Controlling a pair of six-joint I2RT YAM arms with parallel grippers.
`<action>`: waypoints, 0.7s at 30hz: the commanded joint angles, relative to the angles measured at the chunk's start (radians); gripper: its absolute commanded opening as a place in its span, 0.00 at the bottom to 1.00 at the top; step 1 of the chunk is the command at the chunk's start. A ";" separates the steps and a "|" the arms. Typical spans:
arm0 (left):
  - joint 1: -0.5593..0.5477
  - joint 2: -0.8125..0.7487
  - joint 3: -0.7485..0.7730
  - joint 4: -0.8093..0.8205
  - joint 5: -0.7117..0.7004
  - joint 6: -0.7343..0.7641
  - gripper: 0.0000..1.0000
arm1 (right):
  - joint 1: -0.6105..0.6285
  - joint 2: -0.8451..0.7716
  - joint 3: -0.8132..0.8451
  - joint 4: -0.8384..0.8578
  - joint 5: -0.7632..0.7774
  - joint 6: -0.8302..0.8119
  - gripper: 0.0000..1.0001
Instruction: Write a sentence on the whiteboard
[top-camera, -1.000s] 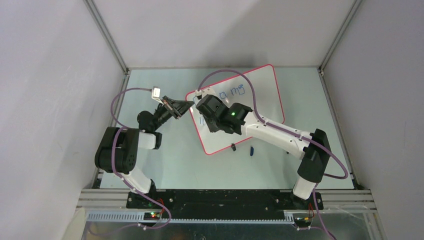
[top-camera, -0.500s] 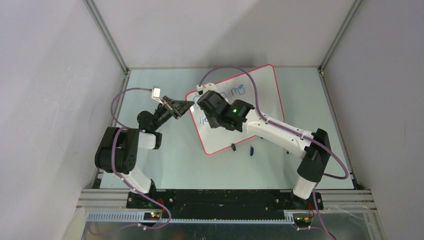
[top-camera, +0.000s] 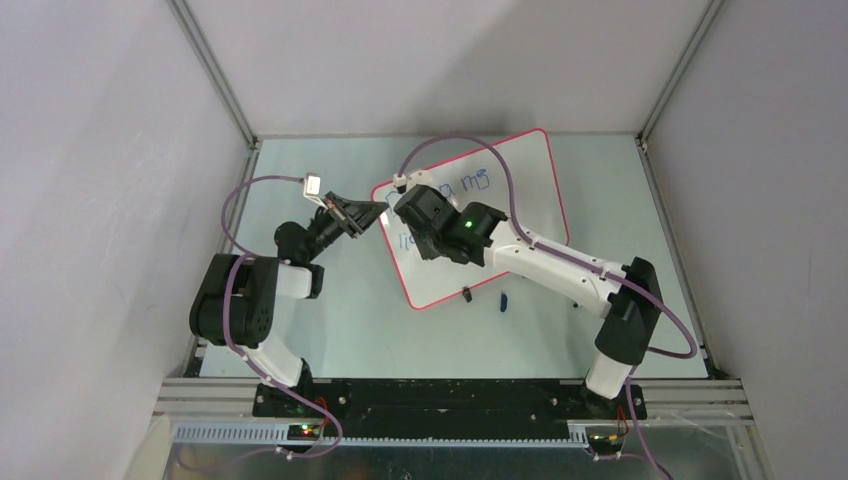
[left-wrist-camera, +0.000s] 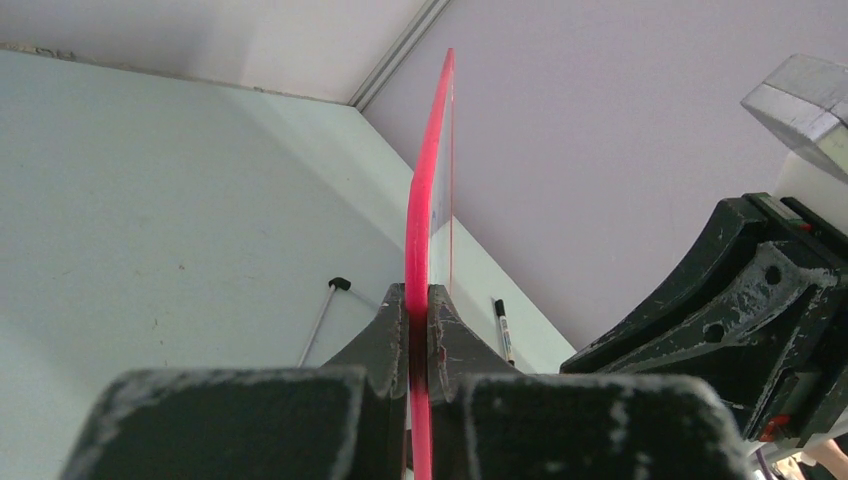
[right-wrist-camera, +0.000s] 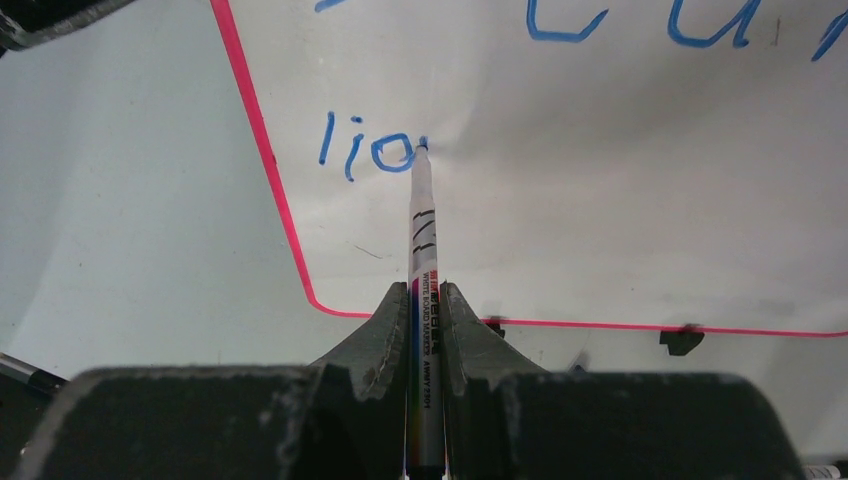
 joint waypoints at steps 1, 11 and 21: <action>-0.012 -0.029 -0.011 0.053 0.028 0.069 0.00 | -0.004 -0.028 -0.033 0.018 0.009 0.018 0.00; -0.013 -0.029 -0.011 0.053 0.030 0.069 0.00 | 0.017 -0.036 -0.091 0.021 -0.003 0.039 0.00; -0.013 -0.030 -0.011 0.053 0.028 0.069 0.00 | 0.043 -0.037 -0.087 0.016 -0.006 0.042 0.00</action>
